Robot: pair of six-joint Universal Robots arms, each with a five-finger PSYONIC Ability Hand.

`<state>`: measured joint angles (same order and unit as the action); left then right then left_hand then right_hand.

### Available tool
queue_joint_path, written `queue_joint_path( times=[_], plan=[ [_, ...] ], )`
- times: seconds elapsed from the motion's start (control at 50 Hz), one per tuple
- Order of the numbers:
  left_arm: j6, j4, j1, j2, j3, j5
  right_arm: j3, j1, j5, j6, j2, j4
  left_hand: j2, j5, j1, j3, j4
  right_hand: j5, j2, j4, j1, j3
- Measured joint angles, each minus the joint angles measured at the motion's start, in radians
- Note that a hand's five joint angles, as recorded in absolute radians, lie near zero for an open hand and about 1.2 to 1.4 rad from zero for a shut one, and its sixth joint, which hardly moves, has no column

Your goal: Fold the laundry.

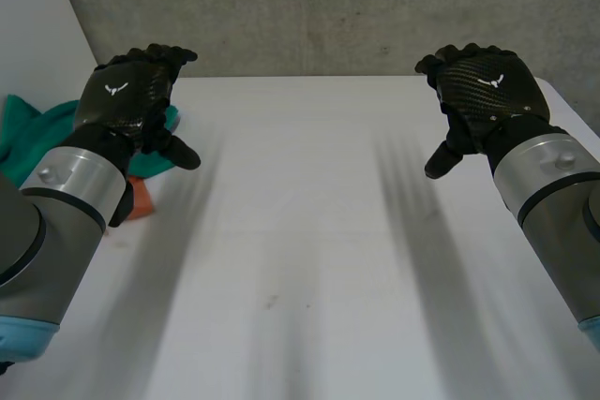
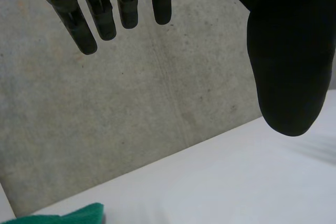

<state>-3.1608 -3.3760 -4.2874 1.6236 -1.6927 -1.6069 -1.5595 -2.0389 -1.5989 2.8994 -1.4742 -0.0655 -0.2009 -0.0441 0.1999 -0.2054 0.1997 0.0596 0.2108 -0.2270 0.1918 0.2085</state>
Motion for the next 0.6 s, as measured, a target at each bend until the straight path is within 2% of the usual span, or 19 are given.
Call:
queue_joint_path(
  times=[0.04,0.22,0.32,0.42,0.44,0.46,0.6],
  plan=[
    [-0.011,-0.001,0.0,-0.001,0.0,0.001,0.0,0.0,0.002,0.0,0.0,0.0,0.0,0.0,0.0,0.0,0.0,0.0,0.0,0.0,0.0,0.0],
    [-0.205,-0.041,-0.016,0.023,0.004,0.004,0.0,0.011,0.103,-0.006,0.001,0.001,0.0,0.0,0.0,0.0,0.0,0.0,0.0,0.0,0.0,0.0],
    [-0.255,-0.076,-0.073,0.071,0.016,0.004,0.0,0.013,0.119,-0.01,0.011,0.002,0.0,0.0,0.0,0.0,0.0,0.0,0.0,0.0,0.0,0.0],
    [-0.283,-0.105,-0.182,0.172,0.058,0.005,0.001,0.013,0.12,-0.013,0.028,0.004,0.0,0.0,0.0,0.0,0.0,0.0,0.0,0.0,0.0,0.0],
    [-0.283,-0.105,-0.182,0.172,0.058,0.005,0.001,0.013,0.12,-0.013,0.028,0.004,0.0,0.0,0.0,0.0,0.0,0.0,0.0,0.0,0.0,0.0],
    [-0.304,-0.109,-0.219,0.216,0.078,0.005,0.0,0.013,0.12,-0.013,0.033,0.004,0.0,0.0,0.0,0.0,0.0,0.0,0.0,0.0,0.0,0.0],
    [-0.446,-0.116,-0.338,0.377,0.154,0.004,-0.001,0.013,0.121,-0.014,0.042,0.004,0.0,0.0,0.0,0.0,0.0,0.0,0.0,0.0,0.0,0.0]
  ],
)
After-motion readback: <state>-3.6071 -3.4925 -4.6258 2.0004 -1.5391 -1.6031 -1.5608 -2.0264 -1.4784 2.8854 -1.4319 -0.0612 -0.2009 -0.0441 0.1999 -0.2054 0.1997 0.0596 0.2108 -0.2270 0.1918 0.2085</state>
